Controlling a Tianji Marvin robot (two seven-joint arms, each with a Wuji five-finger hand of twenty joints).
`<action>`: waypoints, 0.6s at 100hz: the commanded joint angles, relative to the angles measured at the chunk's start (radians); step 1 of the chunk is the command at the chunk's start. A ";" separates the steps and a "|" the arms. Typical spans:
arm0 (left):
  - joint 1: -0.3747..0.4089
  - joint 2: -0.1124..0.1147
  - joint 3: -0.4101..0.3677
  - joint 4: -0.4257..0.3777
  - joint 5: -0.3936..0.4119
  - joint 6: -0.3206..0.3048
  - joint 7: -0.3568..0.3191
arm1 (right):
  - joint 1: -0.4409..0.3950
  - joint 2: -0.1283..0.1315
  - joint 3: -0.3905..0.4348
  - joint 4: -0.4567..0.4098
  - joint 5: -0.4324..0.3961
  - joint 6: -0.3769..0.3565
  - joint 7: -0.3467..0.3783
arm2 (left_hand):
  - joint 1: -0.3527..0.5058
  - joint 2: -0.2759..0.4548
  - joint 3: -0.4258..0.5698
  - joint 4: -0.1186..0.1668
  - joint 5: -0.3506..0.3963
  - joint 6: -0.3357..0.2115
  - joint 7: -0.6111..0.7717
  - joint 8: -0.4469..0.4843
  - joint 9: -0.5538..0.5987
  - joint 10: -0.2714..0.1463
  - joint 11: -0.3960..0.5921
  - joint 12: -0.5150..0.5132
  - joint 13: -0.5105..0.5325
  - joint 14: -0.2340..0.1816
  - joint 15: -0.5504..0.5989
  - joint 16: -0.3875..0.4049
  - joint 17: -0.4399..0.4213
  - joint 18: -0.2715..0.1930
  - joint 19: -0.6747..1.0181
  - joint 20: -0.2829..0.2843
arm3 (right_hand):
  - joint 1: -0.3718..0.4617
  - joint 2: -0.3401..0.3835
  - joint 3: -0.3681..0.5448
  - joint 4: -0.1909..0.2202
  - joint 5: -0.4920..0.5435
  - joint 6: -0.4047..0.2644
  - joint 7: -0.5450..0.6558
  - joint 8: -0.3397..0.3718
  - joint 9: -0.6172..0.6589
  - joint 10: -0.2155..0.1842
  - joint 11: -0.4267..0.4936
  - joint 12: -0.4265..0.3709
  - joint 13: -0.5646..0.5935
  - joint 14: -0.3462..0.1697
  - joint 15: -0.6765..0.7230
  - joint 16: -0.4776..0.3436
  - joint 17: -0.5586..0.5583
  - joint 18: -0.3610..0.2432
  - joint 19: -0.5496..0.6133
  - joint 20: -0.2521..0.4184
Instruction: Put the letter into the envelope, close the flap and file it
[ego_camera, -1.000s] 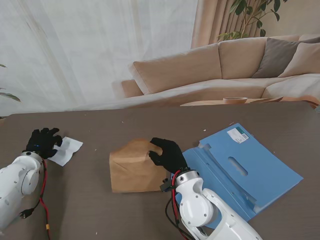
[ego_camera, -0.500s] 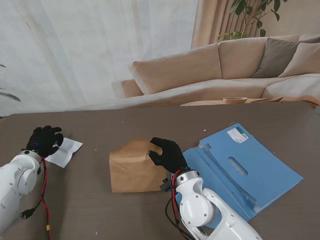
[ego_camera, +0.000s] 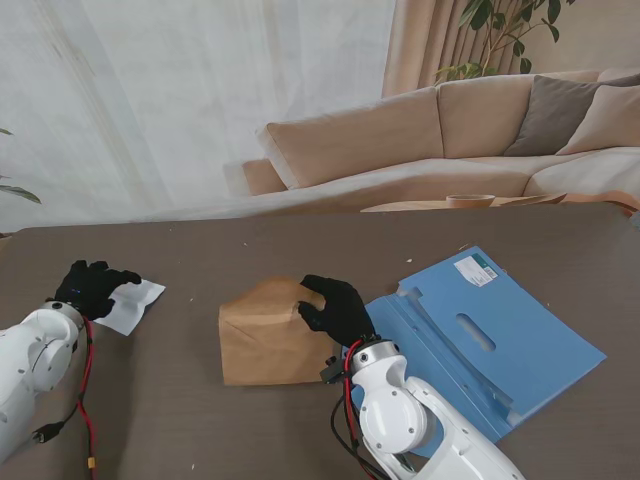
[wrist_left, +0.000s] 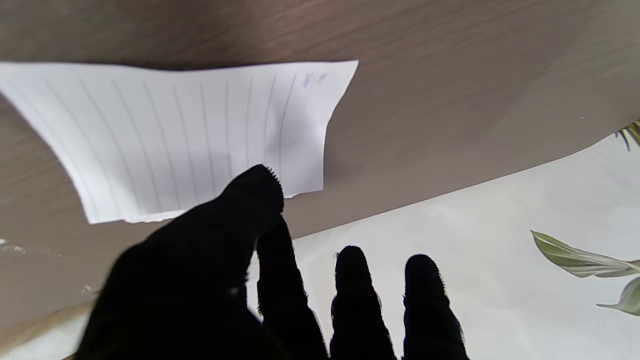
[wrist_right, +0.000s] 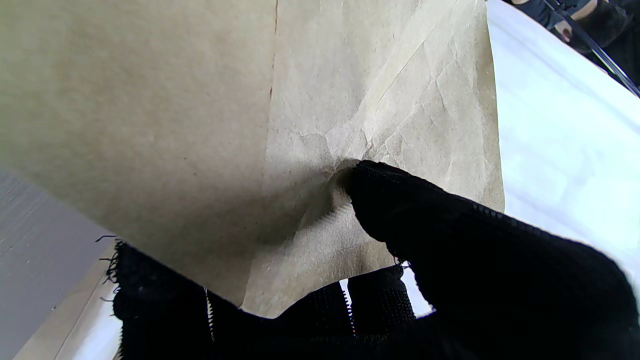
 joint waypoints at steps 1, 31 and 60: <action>-0.005 -0.003 0.013 0.014 0.009 0.018 -0.012 | -0.008 -0.002 -0.001 -0.005 0.001 -0.002 0.016 | 0.003 -0.041 0.043 0.022 -0.048 0.002 -0.019 -0.006 -0.031 -0.027 0.020 0.015 -0.026 -0.010 -0.017 -0.010 -0.015 -0.012 -0.008 -0.012 | 0.033 -0.009 0.037 0.013 0.045 -0.059 0.091 0.016 0.040 -0.002 0.021 -0.005 0.022 0.005 0.023 0.008 0.007 0.007 0.059 0.017; -0.035 -0.002 0.064 0.073 -0.015 0.044 0.020 | -0.003 -0.003 -0.004 0.001 0.007 -0.004 0.015 | 0.009 -0.037 0.034 0.021 -0.052 -0.023 -0.121 0.022 -0.035 -0.022 0.054 0.038 -0.018 -0.002 -0.008 0.006 -0.017 -0.012 -0.003 -0.014 | 0.033 -0.009 0.037 0.012 0.045 -0.059 0.091 0.016 0.040 -0.002 0.022 -0.005 0.022 0.006 0.024 0.007 0.007 0.007 0.059 0.017; -0.057 -0.004 0.103 0.122 -0.050 0.041 0.087 | -0.001 -0.004 -0.004 0.001 0.007 -0.005 0.015 | 0.128 -0.075 -0.069 -0.035 -0.047 -0.013 -0.091 0.101 0.068 0.054 0.339 0.478 0.016 0.010 0.111 0.100 -0.014 -0.003 0.041 -0.007 | 0.033 -0.007 0.036 0.012 0.043 -0.061 0.090 0.016 0.037 -0.001 0.021 -0.006 0.021 0.005 0.024 0.006 0.007 0.007 0.059 0.017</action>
